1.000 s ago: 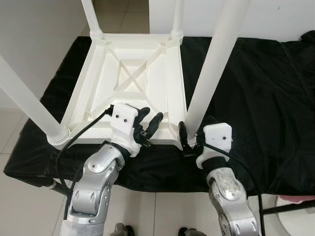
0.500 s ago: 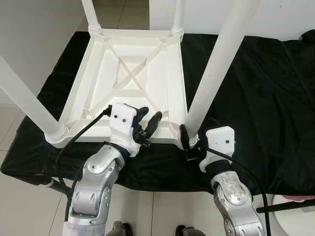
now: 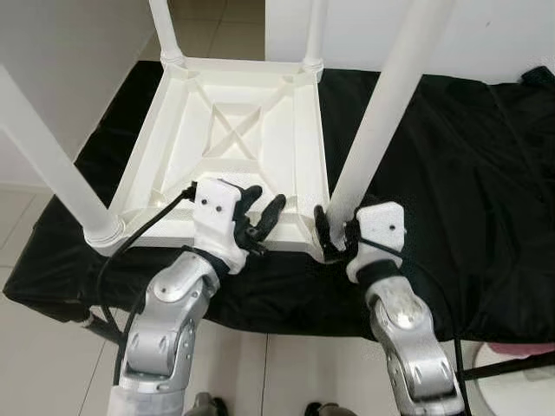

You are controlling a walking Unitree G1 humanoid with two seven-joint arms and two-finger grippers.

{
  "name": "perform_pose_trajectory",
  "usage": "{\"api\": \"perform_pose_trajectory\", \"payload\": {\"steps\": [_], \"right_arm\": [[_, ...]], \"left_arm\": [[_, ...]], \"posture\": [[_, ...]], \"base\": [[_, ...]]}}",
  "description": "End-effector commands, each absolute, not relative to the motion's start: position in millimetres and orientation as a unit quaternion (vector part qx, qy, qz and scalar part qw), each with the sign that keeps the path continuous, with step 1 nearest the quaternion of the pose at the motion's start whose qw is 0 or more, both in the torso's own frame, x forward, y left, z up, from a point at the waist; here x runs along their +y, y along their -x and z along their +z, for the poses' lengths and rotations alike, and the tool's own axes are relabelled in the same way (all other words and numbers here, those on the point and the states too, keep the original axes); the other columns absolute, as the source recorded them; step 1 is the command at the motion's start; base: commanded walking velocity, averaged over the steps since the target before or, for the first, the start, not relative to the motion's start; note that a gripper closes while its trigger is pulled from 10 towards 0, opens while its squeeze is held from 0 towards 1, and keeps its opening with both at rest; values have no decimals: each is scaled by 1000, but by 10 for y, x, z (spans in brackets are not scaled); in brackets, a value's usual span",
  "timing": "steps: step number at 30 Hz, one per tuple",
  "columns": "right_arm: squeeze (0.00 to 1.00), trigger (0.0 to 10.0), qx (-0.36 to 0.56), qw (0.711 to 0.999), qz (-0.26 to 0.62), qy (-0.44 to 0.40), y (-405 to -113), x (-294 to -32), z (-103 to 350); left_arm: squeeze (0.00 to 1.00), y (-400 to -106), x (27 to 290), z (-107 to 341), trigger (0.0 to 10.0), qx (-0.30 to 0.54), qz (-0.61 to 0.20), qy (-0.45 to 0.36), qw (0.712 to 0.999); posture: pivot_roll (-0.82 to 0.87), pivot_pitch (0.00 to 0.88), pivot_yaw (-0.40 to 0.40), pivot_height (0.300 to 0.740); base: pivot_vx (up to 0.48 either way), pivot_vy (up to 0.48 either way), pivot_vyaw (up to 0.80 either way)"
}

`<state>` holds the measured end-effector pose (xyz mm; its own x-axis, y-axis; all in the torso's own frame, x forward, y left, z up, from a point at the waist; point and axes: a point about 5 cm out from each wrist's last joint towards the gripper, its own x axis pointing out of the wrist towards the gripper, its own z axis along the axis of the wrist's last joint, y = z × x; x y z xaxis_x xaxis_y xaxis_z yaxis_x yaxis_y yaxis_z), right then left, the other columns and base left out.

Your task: Building children table

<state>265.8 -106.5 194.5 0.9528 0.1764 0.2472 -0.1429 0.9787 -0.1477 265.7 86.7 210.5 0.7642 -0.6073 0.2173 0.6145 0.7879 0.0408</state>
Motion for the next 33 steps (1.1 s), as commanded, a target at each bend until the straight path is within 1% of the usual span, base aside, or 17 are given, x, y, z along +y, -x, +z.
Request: {"api": "perform_pose_trajectory", "payload": {"steps": [1, 3, 5, 10, 13, 16, 19, 20, 23, 24, 26, 28, 29, 30, 31, 32, 33], "right_arm": [[0, 10000, -127, 987, 83, 60, -2674, -1070, 1914], [0, 10000, -129, 986, 84, 59, -2705, -1063, 1922], [0, 10000, -133, 985, 89, 57, -2762, -1041, 1914], [0, 10000, -132, 986, 91, 53, -2806, -1032, 1882], [0, 10000, -132, 986, 89, 52, -2853, -1023, 1834], [0, 10000, -133, 986, 88, 52, -2860, -1021, 1829], [0, 10000, -137, 987, 71, 52, -2861, -1049, 1806], [0, 10000, -140, 987, 59, 50, -2865, -1065, 1804], [0, 10000, -144, 987, 49, 50, -2872, -1079, 1812], [0, 10000, -147, 987, 42, 49, -2887, -1089, 1821], [0, 10000, -147, 987, 42, 49, -2887, -1089, 1821], [0, 10000, -147, 988, 25, 47, -2950, -1106, 1838], [0, 5255, -145, 988, 21, 45, -2979, -1105, 1838], [0, 5255, -145, 988, 21, 45, -2979, -1105, 1838], [0, 510, -145, 988, 19, 45, -2997, -1103, 1841], [0, 0, -146, 988, 18, 46, -3010, -1100, 1845], [0, 0, -146, 988, 18, 46, -3010, -1100, 1845]], "left_arm": [[0, -2699, 919, 2104, 10000, -110, -284, 12, 952], [0, -2723, 937, 2100, 10000, -110, -278, 11, 954], [0, -2782, 1008, 2102, 10000, -113, -241, 4, 964], [0, -2839, 1075, 2100, 10000, -116, -206, 3, 972], [0, -2921, 1228, 2055, 10000, -112, -148, 40, 982], [0, -2927, 1248, 2044, 10000, -110, -141, 45, 983], [0, -2936, 1329, 1939, 10000, -100, -108, 61, 987], [0, -2929, 1362, 1888, 10000, -95, -113, 83, 986], [0, -2917, 1387, 1878, 10000, -101, -126, 84, 983], [0, -2906, 1383, 1891, 10000, -109, -150, 81, 979], [0, -2906, 1383, 1891, 10000, -109, -150, 81, 979], [0, -2824, 1272, 1920, 10000, -122, -227, 53, 965], [0, -2784, 1204, 1916, 10000, -119, -257, 48, 958], [0, -2784, 1204, 1916, 10000, -119, -257, 48, 958], [0, -2748, 1145, 1914, 10000, -116, -279, 47, 952], [0, -2723, 1102, 1923, 10000, -117, -289, 48, 949], [0, -2723, 1102, 1923, 10000, -117, -289, 48, 949]], "posture": [[19, 87, -6, 740], [21, 81, -7, 740], [35, 51, -11, 740], [33, 30, -7, 740], [20, 15, 10, 740], [20, 15, 10, 740], [2, 3, 33, 740], [4, 9, 34, 740], [8, 17, 29, 740], [10, 21, 23, 740], [10, 21, 23, 740], [24, 40, 12, 740], [25, 39, 13, 740], [25, 39, 13, 740], [27, 40, 13, 740], [27, 40, 13, 740], [27, 40, 13, 740]], "base": [[0, 0, 0], [0, 0, 0], [0, 0, 0], [0, 0, 0], [0, 0, 0], [0, 0, 0], [0, 0, 0], [0, 0, 0], [0, 0, 0], [0, 0, 0], [0, 0, 0], [0, 0, 0], [0, 0, 0], [0, 0, 0], [0, 0, 0], [0, 0, 0], [0, 0, 0]]}}
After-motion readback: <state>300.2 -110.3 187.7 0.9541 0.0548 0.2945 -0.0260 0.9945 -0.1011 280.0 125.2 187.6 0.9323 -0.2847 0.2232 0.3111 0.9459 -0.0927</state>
